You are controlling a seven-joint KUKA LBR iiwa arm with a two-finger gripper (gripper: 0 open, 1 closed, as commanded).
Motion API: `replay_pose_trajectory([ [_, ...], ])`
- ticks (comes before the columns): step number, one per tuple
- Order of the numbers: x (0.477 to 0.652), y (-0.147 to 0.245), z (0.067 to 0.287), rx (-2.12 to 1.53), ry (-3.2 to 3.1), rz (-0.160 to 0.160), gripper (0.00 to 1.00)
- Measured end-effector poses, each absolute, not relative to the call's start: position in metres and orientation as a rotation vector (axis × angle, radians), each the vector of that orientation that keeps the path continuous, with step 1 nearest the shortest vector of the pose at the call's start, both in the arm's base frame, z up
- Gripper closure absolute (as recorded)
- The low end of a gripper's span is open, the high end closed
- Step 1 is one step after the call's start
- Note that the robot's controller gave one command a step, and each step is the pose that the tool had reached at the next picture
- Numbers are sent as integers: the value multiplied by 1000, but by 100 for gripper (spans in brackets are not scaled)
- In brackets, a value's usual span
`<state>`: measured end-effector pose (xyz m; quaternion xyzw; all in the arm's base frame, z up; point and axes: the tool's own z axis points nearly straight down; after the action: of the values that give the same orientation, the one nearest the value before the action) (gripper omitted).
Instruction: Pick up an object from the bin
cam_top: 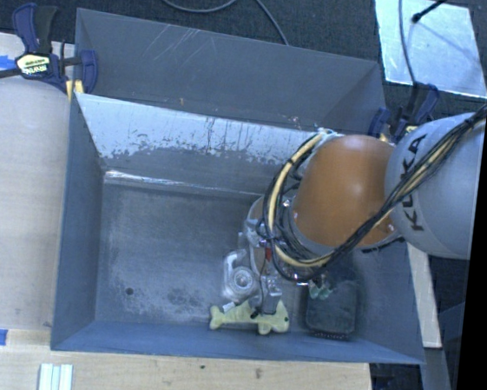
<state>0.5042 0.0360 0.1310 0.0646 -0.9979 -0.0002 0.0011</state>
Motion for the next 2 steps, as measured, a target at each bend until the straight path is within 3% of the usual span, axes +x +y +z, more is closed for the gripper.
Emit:
replay_pose_trajectory([
  [1, 508, 3, 119, 669, -3073, 0, 0],
  [2, 497, -2, 89, 685, -3071, 1, 0],
])
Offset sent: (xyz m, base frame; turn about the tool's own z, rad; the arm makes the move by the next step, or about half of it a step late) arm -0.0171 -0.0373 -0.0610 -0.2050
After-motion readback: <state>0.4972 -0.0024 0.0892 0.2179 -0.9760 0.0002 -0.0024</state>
